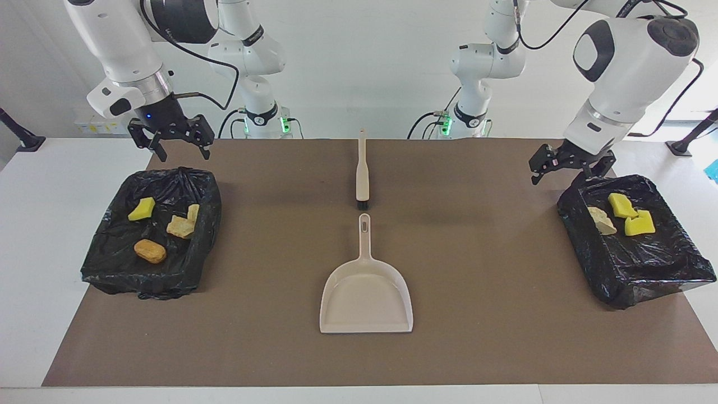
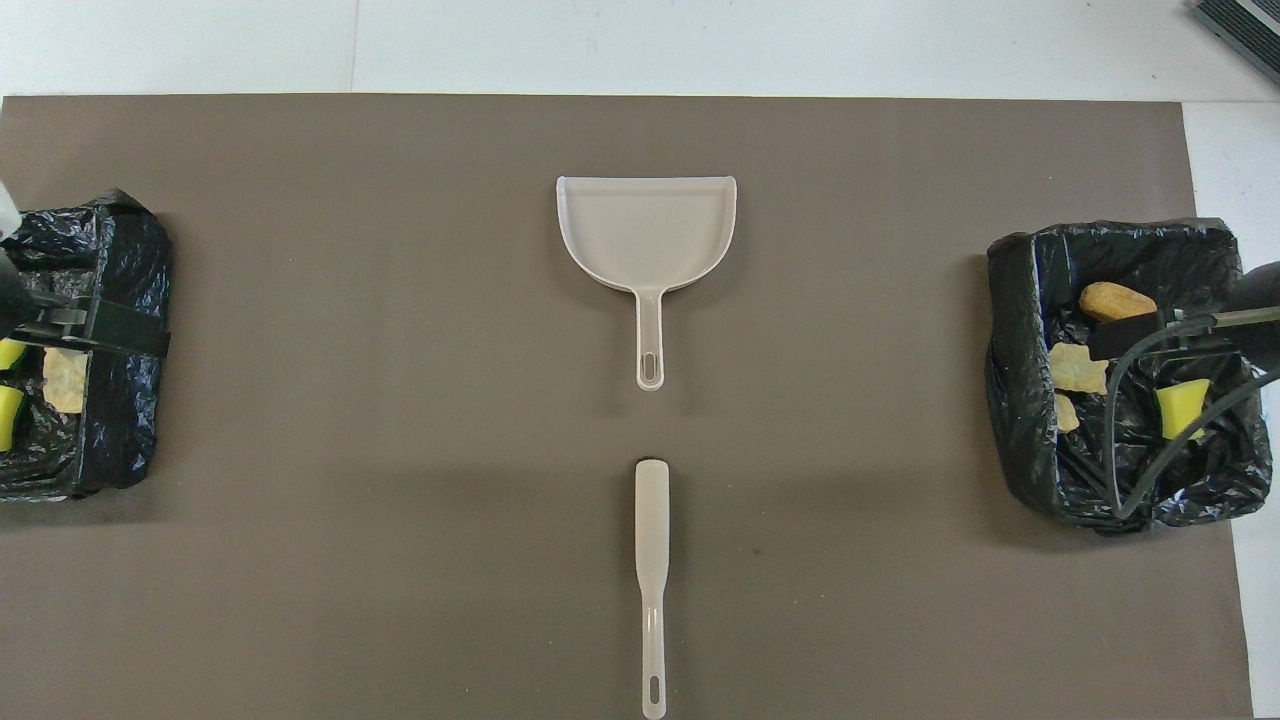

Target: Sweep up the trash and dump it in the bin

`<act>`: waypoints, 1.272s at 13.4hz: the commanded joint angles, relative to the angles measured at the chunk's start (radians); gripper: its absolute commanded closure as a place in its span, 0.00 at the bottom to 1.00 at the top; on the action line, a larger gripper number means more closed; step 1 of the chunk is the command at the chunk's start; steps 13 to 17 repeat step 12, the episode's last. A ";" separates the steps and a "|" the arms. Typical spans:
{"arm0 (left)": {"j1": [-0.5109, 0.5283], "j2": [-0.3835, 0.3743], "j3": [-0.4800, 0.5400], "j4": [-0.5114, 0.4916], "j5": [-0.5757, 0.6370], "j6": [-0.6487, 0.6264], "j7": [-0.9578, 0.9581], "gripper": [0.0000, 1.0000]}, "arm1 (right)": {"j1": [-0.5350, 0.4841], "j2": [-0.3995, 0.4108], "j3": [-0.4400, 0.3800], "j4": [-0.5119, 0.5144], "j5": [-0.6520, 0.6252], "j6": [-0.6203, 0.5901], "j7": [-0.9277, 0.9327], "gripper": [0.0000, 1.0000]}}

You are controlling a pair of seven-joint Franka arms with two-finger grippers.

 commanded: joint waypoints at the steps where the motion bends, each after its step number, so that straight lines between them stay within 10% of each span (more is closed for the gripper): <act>1: 0.009 -0.073 -0.007 -0.070 -0.005 -0.032 0.017 0.00 | -0.013 -0.007 0.009 -0.010 0.003 0.006 -0.011 0.00; 17: 0.014 -0.074 -0.004 -0.078 -0.005 0.021 0.014 0.00 | -0.013 -0.007 0.009 -0.010 0.003 0.006 -0.011 0.00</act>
